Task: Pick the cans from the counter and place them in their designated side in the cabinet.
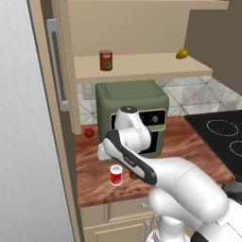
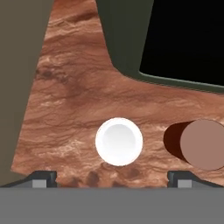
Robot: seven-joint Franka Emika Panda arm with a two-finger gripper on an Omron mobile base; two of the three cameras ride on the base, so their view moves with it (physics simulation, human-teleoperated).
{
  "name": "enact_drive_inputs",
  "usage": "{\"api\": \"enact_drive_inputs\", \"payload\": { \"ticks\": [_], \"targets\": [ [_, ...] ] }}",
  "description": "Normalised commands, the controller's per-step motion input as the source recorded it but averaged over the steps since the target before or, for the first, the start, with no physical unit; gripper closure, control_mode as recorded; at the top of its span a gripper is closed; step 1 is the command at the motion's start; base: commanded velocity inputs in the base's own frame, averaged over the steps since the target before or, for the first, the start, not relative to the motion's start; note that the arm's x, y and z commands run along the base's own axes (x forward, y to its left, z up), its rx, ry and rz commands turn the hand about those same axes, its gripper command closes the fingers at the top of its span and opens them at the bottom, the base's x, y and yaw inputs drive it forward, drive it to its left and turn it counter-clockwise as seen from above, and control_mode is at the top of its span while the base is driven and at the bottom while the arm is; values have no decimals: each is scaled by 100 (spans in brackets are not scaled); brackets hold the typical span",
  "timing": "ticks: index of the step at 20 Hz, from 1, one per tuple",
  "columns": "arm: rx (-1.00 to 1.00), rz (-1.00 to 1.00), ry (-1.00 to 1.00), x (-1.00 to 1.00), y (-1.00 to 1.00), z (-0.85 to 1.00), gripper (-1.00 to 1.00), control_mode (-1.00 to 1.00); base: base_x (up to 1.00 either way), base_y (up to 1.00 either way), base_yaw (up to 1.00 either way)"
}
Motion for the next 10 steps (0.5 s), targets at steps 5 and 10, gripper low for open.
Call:
{"api": "enact_drive_inputs", "payload": {
  "ticks": [5, 10],
  "targets": [
    [1, 0, 5, 0, 0, -19, -100, -100, 0, 0, 0],
    [0, 0, 0, 0, 2, -20, -100, -100, 0, 0, 0]
  ]
}}
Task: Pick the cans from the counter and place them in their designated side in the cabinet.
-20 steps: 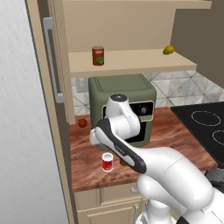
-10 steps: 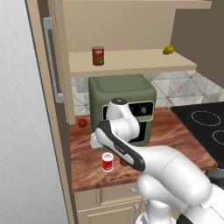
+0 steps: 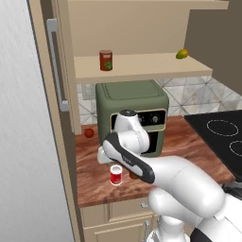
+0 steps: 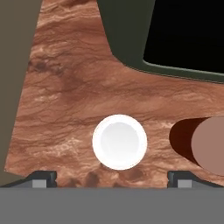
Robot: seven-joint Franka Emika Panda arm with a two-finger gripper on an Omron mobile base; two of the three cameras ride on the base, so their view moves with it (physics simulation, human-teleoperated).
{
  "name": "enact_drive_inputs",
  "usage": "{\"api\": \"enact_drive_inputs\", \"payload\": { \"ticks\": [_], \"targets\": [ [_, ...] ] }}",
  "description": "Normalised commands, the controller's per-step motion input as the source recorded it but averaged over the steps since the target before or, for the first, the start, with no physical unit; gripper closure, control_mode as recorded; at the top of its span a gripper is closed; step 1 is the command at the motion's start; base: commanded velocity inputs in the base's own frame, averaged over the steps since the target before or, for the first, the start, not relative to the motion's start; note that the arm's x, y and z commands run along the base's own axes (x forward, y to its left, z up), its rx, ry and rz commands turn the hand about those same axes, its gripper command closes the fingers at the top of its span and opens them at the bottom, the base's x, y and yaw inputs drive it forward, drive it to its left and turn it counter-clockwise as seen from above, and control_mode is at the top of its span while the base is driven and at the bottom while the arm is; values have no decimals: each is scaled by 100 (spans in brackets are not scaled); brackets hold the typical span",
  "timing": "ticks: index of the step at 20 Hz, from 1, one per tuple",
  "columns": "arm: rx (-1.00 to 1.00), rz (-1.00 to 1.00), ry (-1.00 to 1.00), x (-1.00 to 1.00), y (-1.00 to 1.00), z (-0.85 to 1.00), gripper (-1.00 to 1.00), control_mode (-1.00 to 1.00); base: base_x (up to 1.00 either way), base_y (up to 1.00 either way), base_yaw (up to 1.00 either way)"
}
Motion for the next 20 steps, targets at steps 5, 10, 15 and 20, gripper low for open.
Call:
{"api": "enact_drive_inputs", "payload": {
  "ticks": [5, 10, 15, 20],
  "targets": [
    [-1, 0, -1, 0, 4, -19, -100, -100, 0, 0, 0],
    [-1, 0, 0, 0, 6, -12, -100, -100, 0, 0, 0],
    [-1, -1, 0, 0, 1, -12, -100, -100, 0, 0, 0],
    [-1, -4, 0, 0, 0, -12, -100, -100, 0, 0, 0]
  ]
}}
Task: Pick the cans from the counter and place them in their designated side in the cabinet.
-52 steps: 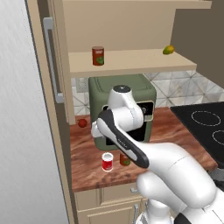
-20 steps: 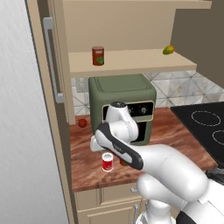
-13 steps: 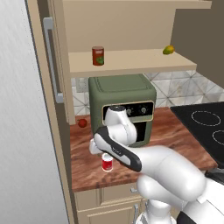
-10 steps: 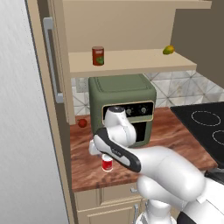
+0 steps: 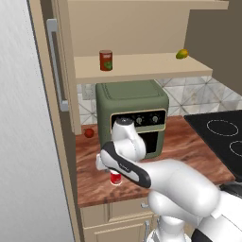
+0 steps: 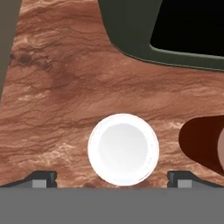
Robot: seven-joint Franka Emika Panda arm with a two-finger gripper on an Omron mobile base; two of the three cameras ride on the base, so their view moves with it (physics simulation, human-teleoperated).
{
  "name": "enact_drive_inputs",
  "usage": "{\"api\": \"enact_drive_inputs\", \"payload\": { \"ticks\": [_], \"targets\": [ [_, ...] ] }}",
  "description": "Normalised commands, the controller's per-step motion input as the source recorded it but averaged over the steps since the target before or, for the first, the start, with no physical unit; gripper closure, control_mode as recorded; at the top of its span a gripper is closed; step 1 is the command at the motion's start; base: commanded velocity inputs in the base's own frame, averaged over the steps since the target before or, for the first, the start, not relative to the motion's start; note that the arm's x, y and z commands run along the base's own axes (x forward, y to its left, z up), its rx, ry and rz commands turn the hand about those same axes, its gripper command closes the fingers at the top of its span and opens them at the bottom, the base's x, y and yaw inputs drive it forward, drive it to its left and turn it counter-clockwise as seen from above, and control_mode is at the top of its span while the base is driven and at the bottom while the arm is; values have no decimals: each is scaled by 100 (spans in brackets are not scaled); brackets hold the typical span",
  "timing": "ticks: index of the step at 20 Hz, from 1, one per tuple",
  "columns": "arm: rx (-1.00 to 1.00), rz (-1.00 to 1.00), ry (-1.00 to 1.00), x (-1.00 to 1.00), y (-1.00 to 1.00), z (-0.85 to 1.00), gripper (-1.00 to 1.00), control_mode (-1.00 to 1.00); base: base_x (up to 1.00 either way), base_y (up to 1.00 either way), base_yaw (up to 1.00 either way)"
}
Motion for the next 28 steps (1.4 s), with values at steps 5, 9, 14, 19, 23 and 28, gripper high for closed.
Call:
{"api": "enact_drive_inputs", "payload": {
  "ticks": [5, 9, 14, 19, 23, 28],
  "targets": [
    [0, -4, 0, 0, 0, -11, -100, -100, 0, 0, 0],
    [0, -4, 0, 3, 0, -8, -100, -100, 0, 0, 0],
    [0, -3, 0, 6, 0, -6, -100, -100, 0, 0, 0],
    [0, -3, 0, 8, 0, -7, -100, -100, 0, 0, 0],
    [0, -3, 0, 6, 0, -12, -100, -100, 0, 0, 0],
    [0, -3, 0, 7, 0, -13, -100, -100, 0, 0, 0]
  ]
}}
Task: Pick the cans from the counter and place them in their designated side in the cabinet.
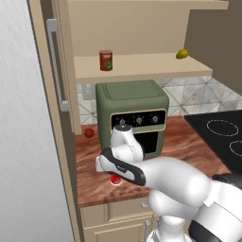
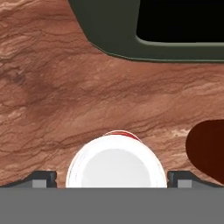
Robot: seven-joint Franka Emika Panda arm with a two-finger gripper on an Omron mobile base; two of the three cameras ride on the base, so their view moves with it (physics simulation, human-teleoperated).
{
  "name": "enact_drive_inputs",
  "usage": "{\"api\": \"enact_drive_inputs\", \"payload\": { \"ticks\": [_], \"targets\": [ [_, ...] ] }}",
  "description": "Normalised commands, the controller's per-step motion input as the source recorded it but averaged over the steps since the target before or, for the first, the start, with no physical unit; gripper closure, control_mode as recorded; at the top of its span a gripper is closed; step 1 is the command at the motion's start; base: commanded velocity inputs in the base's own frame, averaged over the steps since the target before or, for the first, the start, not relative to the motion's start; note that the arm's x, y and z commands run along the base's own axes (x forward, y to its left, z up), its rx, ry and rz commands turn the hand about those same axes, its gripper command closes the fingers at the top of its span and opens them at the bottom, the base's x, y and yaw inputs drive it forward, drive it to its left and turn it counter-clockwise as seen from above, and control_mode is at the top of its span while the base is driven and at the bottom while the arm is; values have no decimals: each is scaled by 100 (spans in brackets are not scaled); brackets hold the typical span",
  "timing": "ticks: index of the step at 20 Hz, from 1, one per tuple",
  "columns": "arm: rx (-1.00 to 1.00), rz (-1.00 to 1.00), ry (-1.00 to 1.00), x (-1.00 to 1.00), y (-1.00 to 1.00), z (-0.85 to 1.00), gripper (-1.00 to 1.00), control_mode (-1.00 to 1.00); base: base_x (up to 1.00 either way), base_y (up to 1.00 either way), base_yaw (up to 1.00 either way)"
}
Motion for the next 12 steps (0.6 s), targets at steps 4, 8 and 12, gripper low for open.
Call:
{"api": "enact_drive_inputs", "payload": {
  "ticks": [4, 8, 12],
  "targets": [
    [0, -3, 0, 8, 0, -12, -100, -100, 0, 0, 0],
    [0, -3, 0, 5, 0, -13, 100, -100, 0, 0, 0],
    [0, -3, 0, 0, 0, -7, 100, -100, 0, 0, 0]
  ]
}}
